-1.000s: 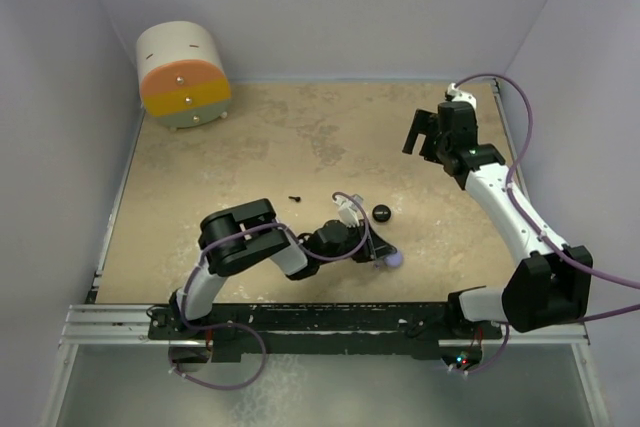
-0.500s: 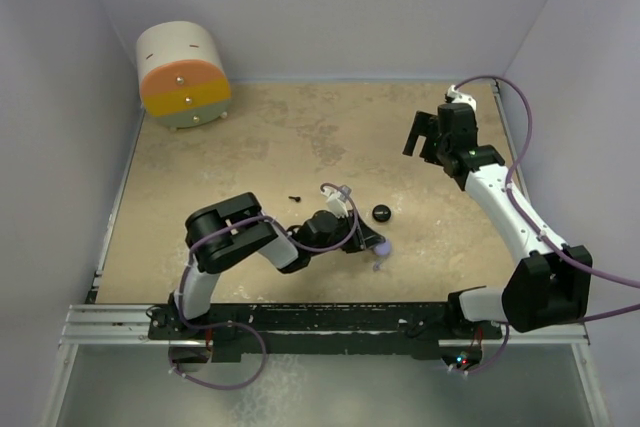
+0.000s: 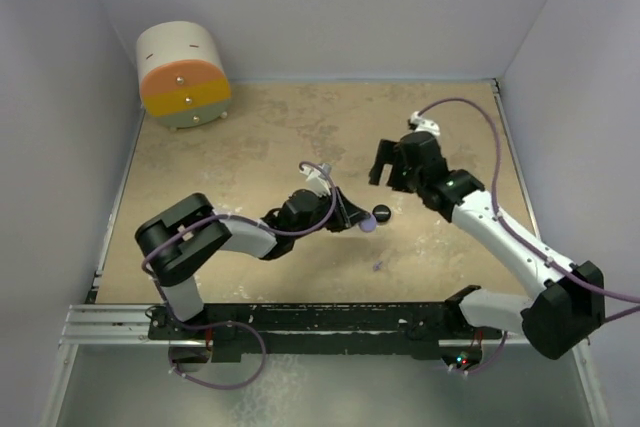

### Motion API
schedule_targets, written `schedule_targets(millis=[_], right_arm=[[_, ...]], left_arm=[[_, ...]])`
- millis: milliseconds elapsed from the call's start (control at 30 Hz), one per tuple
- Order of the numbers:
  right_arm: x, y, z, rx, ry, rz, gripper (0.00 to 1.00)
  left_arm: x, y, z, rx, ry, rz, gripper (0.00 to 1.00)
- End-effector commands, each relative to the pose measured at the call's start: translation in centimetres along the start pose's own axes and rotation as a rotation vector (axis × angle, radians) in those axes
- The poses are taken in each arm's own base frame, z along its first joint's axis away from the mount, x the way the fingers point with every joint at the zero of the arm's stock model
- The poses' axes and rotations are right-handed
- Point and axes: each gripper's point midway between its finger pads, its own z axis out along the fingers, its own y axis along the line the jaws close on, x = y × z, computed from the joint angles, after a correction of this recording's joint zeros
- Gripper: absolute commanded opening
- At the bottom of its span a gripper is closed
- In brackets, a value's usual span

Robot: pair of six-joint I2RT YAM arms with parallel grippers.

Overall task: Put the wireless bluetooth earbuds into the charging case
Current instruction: Move the earbud to the center of the board.

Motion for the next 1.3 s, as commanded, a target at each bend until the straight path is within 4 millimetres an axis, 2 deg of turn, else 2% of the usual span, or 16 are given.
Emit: schedule_targets(millis=[0, 67, 133, 233, 333, 400, 500, 567, 767, 833, 1033, 1267], right_arm=[[5.5, 4.7, -2.1, -0.071, 0.099, 0.093, 0.96], [7.7, 6.2, -3.2, -0.098, 0.137, 0.126, 0.95], [9.8, 7.5, -4.2, -0.120, 0.177, 0.149, 0.95], [14.1, 8.9, -5.0, -0.131, 0.259, 0.147, 0.95], [17.8, 10.3, -6.1, -0.111, 0.324, 0.150, 0.95], [19.1, 11.0, -6.9, -0.113, 0.341, 0.153, 0.95], [19.4, 11.9, -7.9, -0.124, 0.336, 0.190, 0.96], [19.4, 11.7, -8.4, -0.119, 0.335, 0.209, 0.96], [21.2, 7.9, -8.7, 0.023, 0.374, 0.257, 0.98], [21.8, 6.4, -8.7, 0.073, 0.381, 0.290, 0.99], [22.0, 3.7, -9.2, 0.145, 0.369, 0.372, 0.99], [22.8, 3.0, -9.1, 0.191, 0.385, 0.376, 0.99]], left_arm=[[-4.4, -1.1, -1.9, -0.006, -0.080, 0.025, 0.00], [-6.8, -1.2, -3.2, -0.017, -0.125, 0.007, 0.00], [-8.7, -0.3, -4.5, -0.054, -0.159, -0.011, 0.00], [-11.5, 1.0, -6.5, -0.106, -0.216, -0.022, 0.00], [-13.7, 2.4, -8.5, -0.152, -0.267, -0.044, 0.00], [-14.6, 3.0, -9.4, -0.169, -0.285, -0.049, 0.00], [-15.3, 4.1, -10.5, -0.194, -0.299, -0.054, 0.00], [-15.8, 4.9, -11.2, -0.208, -0.309, -0.063, 0.00], [-17.6, 5.9, -12.8, -0.215, -0.359, -0.093, 0.00], [-18.2, 5.8, -13.2, -0.208, -0.373, -0.099, 0.00], [-18.9, 5.1, -13.7, -0.180, -0.385, -0.103, 0.00], [-18.4, 4.0, -14.1, -0.122, -0.379, -0.124, 0.00]])
